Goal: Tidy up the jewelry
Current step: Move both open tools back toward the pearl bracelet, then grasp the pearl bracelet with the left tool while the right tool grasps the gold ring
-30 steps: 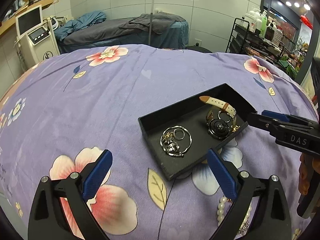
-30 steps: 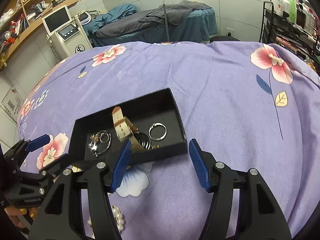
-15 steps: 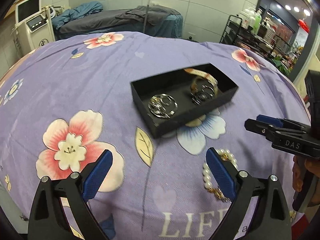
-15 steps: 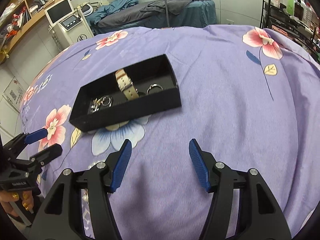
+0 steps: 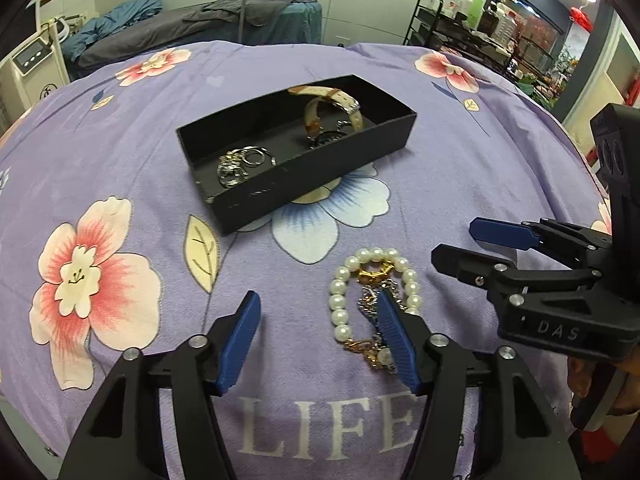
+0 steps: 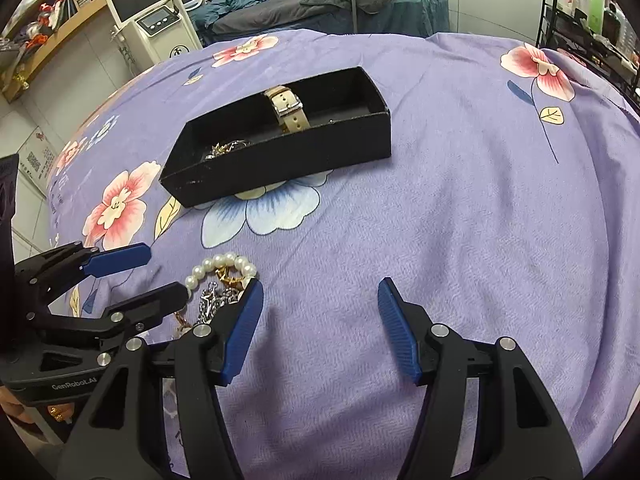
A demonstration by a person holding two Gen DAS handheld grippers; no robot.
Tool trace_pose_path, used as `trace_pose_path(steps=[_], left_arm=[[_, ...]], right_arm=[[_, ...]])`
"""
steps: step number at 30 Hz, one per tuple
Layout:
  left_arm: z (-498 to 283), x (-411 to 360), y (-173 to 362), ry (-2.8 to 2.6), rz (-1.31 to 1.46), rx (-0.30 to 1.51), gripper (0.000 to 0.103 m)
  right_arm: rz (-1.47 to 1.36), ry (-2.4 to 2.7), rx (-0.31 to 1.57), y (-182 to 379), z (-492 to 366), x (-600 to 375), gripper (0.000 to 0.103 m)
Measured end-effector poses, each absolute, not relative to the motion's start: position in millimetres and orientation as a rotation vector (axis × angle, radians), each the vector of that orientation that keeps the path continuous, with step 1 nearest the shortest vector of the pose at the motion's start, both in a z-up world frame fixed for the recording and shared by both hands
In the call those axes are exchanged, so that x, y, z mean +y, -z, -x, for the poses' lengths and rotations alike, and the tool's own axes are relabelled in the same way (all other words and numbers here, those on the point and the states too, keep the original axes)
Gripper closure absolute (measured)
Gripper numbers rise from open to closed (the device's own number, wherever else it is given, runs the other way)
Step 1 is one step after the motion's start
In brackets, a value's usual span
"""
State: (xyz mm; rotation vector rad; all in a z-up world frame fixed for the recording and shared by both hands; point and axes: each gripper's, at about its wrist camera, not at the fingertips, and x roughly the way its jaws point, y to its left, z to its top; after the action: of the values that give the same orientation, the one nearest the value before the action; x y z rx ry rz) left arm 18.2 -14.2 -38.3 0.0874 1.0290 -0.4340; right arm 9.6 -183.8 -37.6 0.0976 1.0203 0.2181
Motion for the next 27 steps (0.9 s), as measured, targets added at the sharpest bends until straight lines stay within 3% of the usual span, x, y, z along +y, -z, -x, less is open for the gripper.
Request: trace_pose_path(steps=[5,7,9,27], left_arm=[[-24,-24,47,0.456,-0.074,1.057,0.071],[-25,-27,47,0.487,-0.056,1.059,0.086],[-25,-31,47,0.496,-0.066,1.062,0.09],[-28,-8,-5,0.454,-0.004,0.925,0.094]], right_arm=[[-0.087,-0.227,1.016,36,-8,-181,0.043],[-0.091,-0.228,1.019,37,-9,-181,0.043],[-0.092,-0.225,1.02,38,-9,-181,0.043],[-0.055,-0.311,0.995,30,-8,-163,0.043]])
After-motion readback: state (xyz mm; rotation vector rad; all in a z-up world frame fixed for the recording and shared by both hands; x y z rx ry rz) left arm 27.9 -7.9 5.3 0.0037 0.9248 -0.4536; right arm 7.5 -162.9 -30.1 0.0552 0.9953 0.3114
